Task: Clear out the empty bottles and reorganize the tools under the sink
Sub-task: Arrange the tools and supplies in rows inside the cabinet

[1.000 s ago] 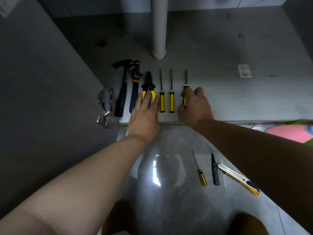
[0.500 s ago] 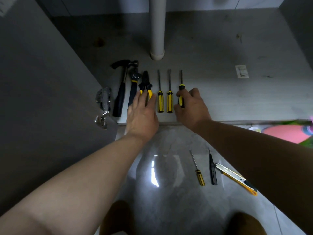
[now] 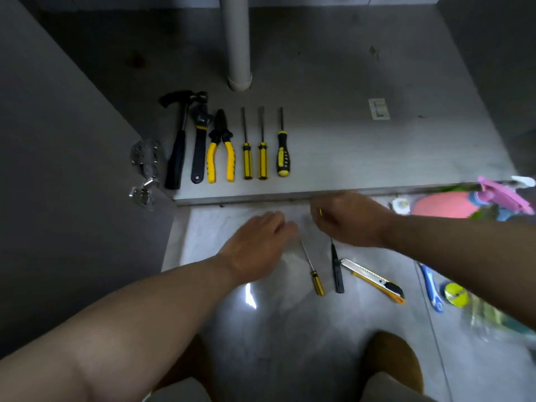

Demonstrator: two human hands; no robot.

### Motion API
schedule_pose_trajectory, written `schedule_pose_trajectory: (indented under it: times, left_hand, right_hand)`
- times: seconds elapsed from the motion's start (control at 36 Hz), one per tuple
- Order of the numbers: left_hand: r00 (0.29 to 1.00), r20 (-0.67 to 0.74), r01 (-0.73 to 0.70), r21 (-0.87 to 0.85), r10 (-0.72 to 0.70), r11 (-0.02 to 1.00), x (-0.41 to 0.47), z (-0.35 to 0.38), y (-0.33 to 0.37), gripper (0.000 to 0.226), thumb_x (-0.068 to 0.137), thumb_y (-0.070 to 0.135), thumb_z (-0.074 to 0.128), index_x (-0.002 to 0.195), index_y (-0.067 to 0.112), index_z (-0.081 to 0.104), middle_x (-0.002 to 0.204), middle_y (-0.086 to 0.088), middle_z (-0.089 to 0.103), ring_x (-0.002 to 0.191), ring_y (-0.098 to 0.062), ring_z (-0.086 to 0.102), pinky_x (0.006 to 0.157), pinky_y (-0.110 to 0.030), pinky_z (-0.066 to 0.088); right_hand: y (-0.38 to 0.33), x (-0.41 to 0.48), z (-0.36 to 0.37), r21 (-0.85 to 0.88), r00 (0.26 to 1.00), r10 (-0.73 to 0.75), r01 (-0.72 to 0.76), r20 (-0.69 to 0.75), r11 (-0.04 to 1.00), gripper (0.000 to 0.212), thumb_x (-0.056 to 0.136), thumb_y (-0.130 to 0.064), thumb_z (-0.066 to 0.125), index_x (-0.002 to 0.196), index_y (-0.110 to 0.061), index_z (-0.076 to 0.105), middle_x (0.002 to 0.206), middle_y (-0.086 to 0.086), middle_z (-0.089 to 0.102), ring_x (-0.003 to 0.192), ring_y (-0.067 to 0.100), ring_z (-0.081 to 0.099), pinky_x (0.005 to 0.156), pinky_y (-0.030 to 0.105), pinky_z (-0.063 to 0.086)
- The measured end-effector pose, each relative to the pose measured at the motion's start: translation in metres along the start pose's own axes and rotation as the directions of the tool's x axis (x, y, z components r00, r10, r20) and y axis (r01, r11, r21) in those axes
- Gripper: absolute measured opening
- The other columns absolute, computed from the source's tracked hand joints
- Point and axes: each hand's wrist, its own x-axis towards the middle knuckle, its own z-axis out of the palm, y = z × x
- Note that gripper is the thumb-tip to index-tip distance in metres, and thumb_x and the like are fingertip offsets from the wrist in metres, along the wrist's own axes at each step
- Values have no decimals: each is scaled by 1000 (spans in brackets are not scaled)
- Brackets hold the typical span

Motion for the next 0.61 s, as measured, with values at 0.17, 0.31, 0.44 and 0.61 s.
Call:
schedule_pose_trajectory:
  times: [0.17, 0.31, 0.44, 0.61]
  left_hand:
    - [911, 411, 101, -251, 11, 963, -3, 37, 33, 59, 98, 18, 48, 153, 35, 33, 127, -7, 49, 113, -28, 53, 93, -38, 48]
    - [831, 555, 243, -314, -30, 918, 3, 62, 62, 63, 99, 24, 51, 154, 42, 27, 135, -7, 46, 121, -30, 52, 100, -42, 48]
    - [859, 499, 292, -290, -117, 911, 9, 78, 76, 57, 98, 17, 55, 152, 23, 40, 136, -16, 48, 123, -35, 53, 103, -38, 46]
    - [901, 383, 322, -275, -204, 906, 4, 78, 76, 36, 95, 15, 57, 130, 12, 55, 128, -16, 47, 112, -34, 56, 96, -36, 47]
  right_hand:
    - [17, -37, 55, -80, 849, 372, -370, 376, 926, 25, 97, -31, 53, 99, -12, 69, 95, 3, 71, 85, 20, 70, 71, 30, 57]
    - [21, -51, 102, 25, 730, 537, -602, 422, 798, 26, 90, -39, 64, 81, -15, 68, 62, 0, 69, 46, 9, 67, 52, 24, 58]
    - [8, -61, 119, -64, 816, 523, -525, 248, 849, 40, 90, -48, 59, 113, -16, 66, 100, 5, 68, 91, 25, 69, 74, 34, 58]
    - [0, -52, 117, 26, 766, 584, -612, 268, 791, 24, 96, -25, 52, 105, -9, 68, 99, 12, 71, 91, 30, 71, 84, 40, 60]
